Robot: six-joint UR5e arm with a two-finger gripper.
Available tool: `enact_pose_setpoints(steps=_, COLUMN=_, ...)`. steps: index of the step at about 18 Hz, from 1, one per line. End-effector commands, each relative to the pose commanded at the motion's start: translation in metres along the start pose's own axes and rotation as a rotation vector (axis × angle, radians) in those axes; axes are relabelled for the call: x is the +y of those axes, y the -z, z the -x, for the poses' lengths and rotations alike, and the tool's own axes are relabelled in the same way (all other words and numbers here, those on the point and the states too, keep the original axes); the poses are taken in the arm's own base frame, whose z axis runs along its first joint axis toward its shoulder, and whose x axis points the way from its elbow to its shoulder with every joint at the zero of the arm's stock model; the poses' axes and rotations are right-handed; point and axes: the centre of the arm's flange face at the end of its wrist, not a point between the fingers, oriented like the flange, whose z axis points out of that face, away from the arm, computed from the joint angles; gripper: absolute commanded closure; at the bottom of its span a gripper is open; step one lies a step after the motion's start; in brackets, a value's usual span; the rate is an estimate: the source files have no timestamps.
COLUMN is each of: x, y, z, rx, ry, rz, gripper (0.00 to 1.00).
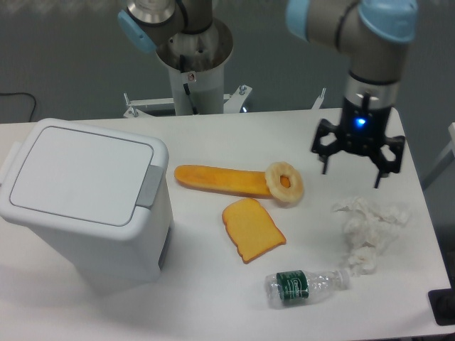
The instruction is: Close the trash can
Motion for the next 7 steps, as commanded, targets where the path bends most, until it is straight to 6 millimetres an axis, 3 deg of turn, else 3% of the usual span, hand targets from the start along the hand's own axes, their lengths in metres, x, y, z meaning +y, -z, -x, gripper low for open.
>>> enact_pose_setpoints(steps=3, x=0.002, y=-0.044, z=0.009, rx=0.026, ry=-0.07, rz=0.031, gripper=0.0)
enact_pose_setpoints(steps=7, x=0.005, y=-0.053, z=0.015, rx=-0.004, ry=-0.083, rz=0.069, gripper=0.0)
